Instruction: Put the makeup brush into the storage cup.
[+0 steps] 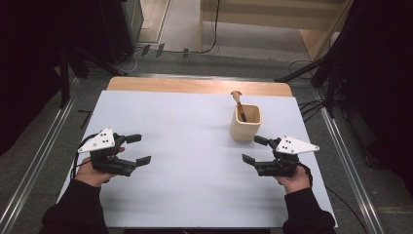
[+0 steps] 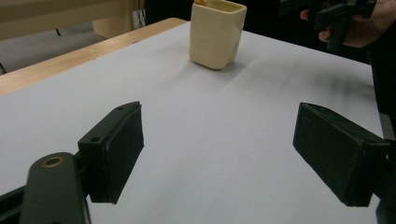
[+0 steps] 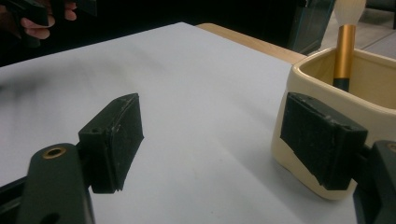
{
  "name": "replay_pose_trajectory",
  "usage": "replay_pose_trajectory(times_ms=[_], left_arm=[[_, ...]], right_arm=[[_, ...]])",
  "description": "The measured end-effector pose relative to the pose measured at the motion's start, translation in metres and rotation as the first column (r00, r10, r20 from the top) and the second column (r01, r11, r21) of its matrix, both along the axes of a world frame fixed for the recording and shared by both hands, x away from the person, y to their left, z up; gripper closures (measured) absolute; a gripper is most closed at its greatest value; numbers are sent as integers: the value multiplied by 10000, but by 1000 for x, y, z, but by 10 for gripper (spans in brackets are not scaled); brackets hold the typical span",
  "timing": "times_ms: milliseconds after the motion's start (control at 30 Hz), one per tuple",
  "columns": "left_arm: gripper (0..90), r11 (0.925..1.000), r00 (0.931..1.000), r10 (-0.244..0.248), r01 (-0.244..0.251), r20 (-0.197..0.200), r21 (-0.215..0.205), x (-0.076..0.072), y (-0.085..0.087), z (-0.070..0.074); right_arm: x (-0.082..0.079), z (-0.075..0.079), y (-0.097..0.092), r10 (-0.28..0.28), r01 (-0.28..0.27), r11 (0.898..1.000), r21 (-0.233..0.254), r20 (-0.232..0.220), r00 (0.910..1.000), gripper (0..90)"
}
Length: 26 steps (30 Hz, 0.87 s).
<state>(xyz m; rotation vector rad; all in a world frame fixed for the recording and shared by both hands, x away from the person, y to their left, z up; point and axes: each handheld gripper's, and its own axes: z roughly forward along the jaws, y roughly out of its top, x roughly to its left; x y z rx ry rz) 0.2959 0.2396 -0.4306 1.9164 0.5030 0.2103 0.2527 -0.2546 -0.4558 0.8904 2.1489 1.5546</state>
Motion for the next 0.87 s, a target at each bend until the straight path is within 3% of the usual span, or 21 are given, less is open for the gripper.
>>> replay_pose_trajectory(times_ms=[867], left_arm=[[162, 9999, 10000, 75, -76, -56, -87, 1, 4, -3]], right_arm=[[-1, 3, -9, -230, 221, 9988, 428, 209, 9995, 218]])
